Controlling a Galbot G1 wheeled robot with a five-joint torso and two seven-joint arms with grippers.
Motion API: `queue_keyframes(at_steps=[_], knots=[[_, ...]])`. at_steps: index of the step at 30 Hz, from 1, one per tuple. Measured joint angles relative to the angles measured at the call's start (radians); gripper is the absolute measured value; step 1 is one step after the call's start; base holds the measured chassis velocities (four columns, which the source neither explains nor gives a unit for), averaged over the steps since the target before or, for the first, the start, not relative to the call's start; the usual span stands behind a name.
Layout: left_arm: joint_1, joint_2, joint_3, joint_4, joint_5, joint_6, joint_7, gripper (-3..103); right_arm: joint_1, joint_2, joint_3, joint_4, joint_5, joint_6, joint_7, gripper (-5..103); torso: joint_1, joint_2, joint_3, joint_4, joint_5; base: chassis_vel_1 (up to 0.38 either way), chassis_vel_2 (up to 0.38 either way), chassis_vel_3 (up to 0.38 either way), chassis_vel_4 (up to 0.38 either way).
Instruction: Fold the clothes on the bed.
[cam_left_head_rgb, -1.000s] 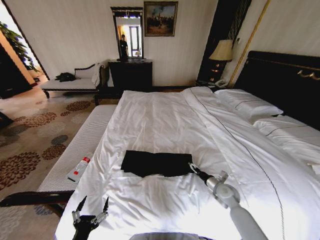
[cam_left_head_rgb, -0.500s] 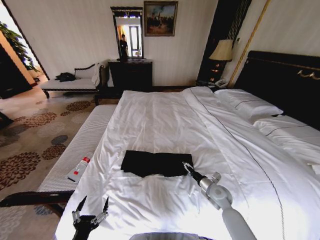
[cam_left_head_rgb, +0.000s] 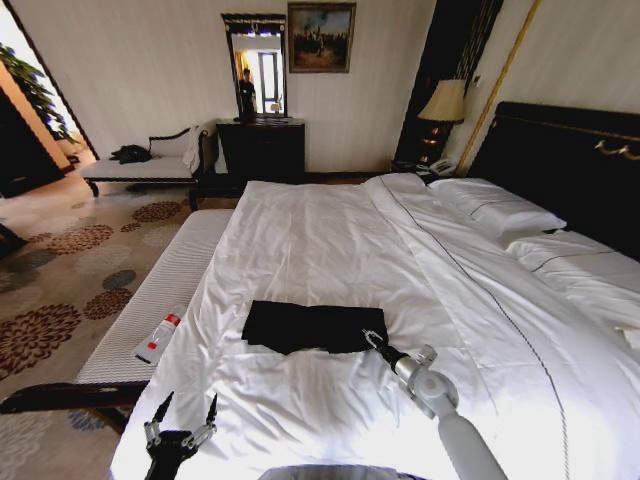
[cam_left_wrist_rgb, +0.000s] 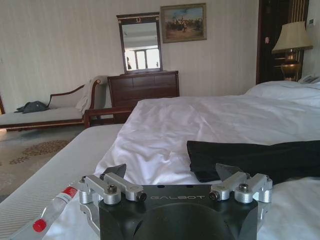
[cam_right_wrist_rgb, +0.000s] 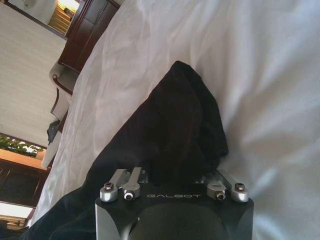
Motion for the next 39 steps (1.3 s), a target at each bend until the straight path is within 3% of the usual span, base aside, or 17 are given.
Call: queue_keyframes(at_steps=[2, 4, 5, 10, 23, 28, 36, 39], knots=[[0.0, 0.0, 0.0, 0.0, 0.0, 0.0, 0.0, 100, -0.001, -0.002, 0.002, 0.001, 0.0, 0.001, 0.0, 27, 0.0, 0.0, 0.0, 0.0, -0.0001, 0.0, 0.0, 0.0, 0.0], [0.0, 0.0, 0.0, 0.0, 0.0, 0.0, 0.0, 100, -0.002, -0.002, 0.002, 0.003, 0.0, 0.001, 0.0, 27, 0.0, 0.0, 0.0, 0.0, 0.0, 0.0, 0.0, 0.0, 0.0], [0.0, 0.0, 0.0, 0.0, 0.0, 0.0, 0.0, 100, -0.004, -0.002, 0.002, 0.005, 0.0, 0.001, 0.0, 16, 0.0, 0.0, 0.0, 0.0, 0.0, 0.0, 0.0, 0.0, 0.0], [0.0, 0.0, 0.0, 0.0, 0.0, 0.0, 0.0, 100, -0.005, -0.001, 0.001, 0.008, -0.003, 0.003, 0.0, 4, 0.0, 0.0, 0.0, 0.0, 0.0, 0.0, 0.0, 0.0, 0.0], [0.0, 0.0, 0.0, 0.0, 0.0, 0.0, 0.0, 100, -0.016, -0.007, 0.008, 0.03, -0.035, 0.015, -0.002, 4, 0.0, 0.0, 0.0, 0.0001, 0.0002, 0.0, 0.0, 0.0, 0.0], [0.0, 0.0, 0.0, 0.0, 0.0, 0.0, 0.0, 100, -0.049, -0.033, 0.048, 0.087, -0.137, 0.033, -0.019, 4, 0.0, 0.0, 0.0, 0.0, 0.0, 0.0, 0.0, 0.0, 0.0], [0.0, 0.0, 0.0, 0.0, 0.0, 0.0, 0.0, 100, -0.098, -0.067, 0.13, 0.143, -0.173, 0.045, -0.018, 4, 0.0, 0.0, 0.0, -0.0002, 0.0001, 0.0, 0.0, 0.0, 0.0], [0.0, 0.0, 0.0, 0.0, 0.0, 0.0, 0.0, 100, -0.111, -0.116, 0.184, 0.136, -0.219, 0.055, -0.024, 4, 0.0, 0.0, 0.0, -0.0001, 0.0001, 0.0, 0.0, 0.0, 0.0]])
